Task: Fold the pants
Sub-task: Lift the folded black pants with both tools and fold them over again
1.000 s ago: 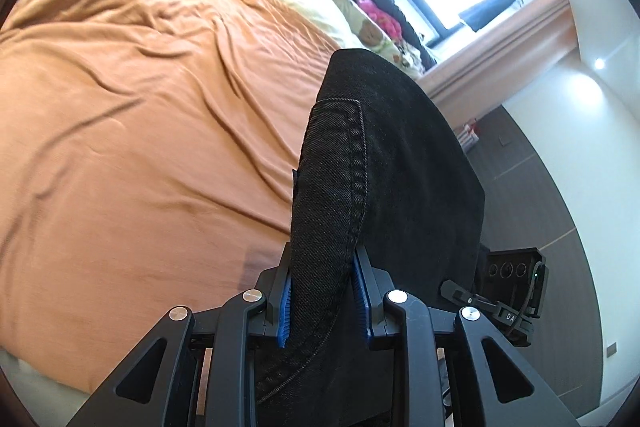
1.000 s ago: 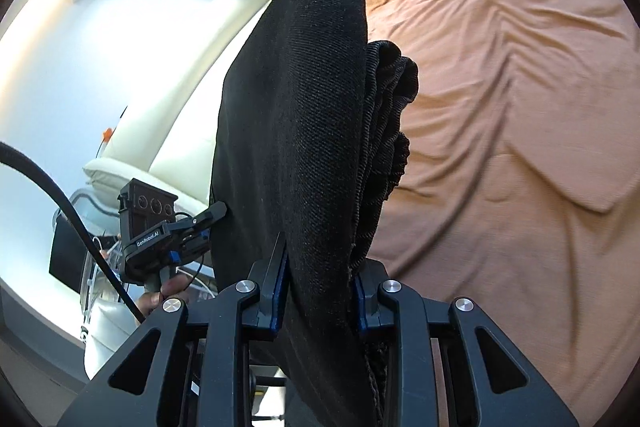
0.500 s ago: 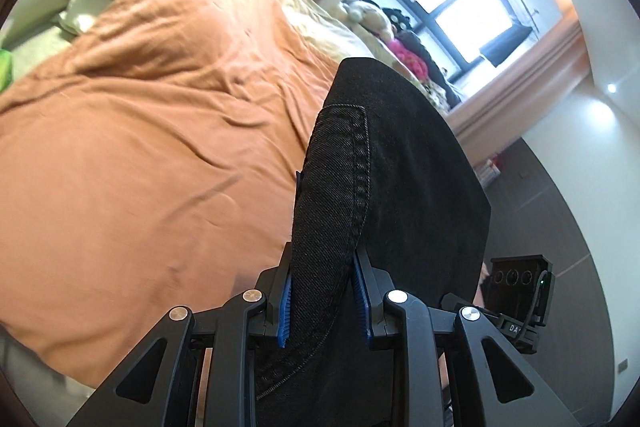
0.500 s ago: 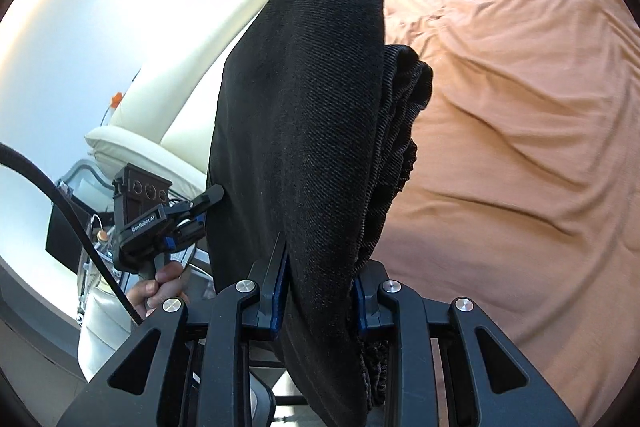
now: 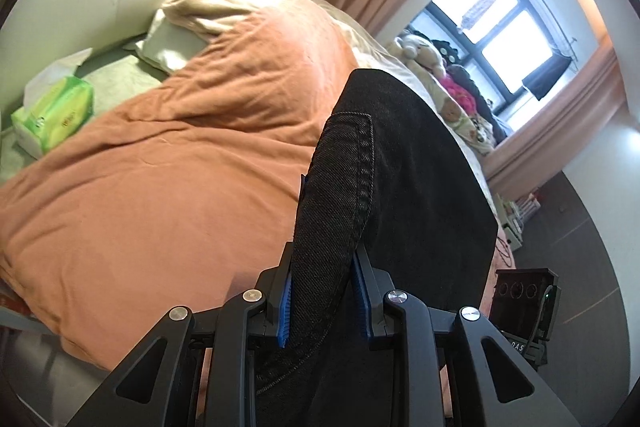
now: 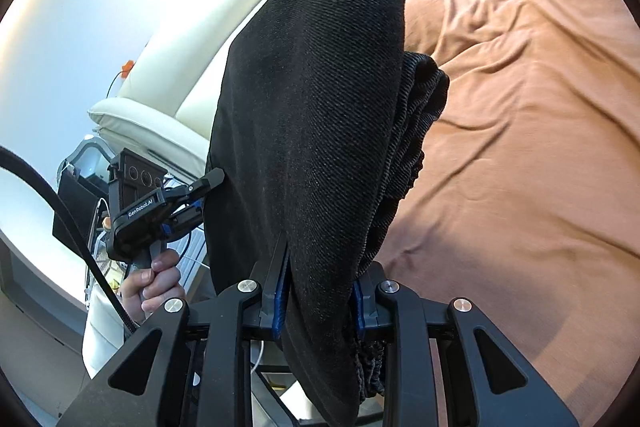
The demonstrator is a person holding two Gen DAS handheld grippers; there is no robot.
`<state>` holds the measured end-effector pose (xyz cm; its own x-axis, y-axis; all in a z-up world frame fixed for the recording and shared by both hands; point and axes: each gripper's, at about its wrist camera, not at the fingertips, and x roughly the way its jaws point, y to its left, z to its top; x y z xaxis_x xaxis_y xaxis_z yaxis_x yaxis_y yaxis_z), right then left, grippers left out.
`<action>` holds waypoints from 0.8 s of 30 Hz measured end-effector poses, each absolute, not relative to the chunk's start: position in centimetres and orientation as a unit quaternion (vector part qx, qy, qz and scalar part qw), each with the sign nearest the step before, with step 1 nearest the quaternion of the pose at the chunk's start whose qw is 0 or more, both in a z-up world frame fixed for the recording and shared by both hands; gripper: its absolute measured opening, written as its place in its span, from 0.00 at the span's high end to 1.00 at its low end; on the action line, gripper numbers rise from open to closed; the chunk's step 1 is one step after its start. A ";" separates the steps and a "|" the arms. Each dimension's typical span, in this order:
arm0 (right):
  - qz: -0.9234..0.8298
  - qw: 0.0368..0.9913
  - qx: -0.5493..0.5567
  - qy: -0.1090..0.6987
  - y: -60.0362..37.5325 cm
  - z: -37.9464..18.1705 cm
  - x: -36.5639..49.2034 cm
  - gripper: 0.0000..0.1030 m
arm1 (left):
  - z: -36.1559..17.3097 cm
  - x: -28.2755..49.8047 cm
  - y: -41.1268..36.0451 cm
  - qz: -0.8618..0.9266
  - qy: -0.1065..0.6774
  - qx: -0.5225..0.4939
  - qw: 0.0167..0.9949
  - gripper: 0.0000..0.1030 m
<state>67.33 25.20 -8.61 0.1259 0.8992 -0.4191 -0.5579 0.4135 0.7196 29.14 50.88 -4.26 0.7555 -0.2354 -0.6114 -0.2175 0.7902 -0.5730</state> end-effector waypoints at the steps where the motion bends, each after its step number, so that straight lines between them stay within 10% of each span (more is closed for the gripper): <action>1: 0.505 0.721 0.199 0.431 26.4 -8.9 67.7 0.78 | -4.3 28.9 51.8 0.001 0.349 -0.325 0.879 0.74; 18: 0.515 0.697 0.221 0.447 38.7 -13.3 73.6 0.78 | -7.0 32.5 61.3 0.083 0.368 -0.316 0.871 0.73; 24: 0.431 0.729 0.210 0.488 40.0 -16.1 76.3 0.33 | -10.6 33.7 63.0 0.146 0.389 -0.312 0.854 0.57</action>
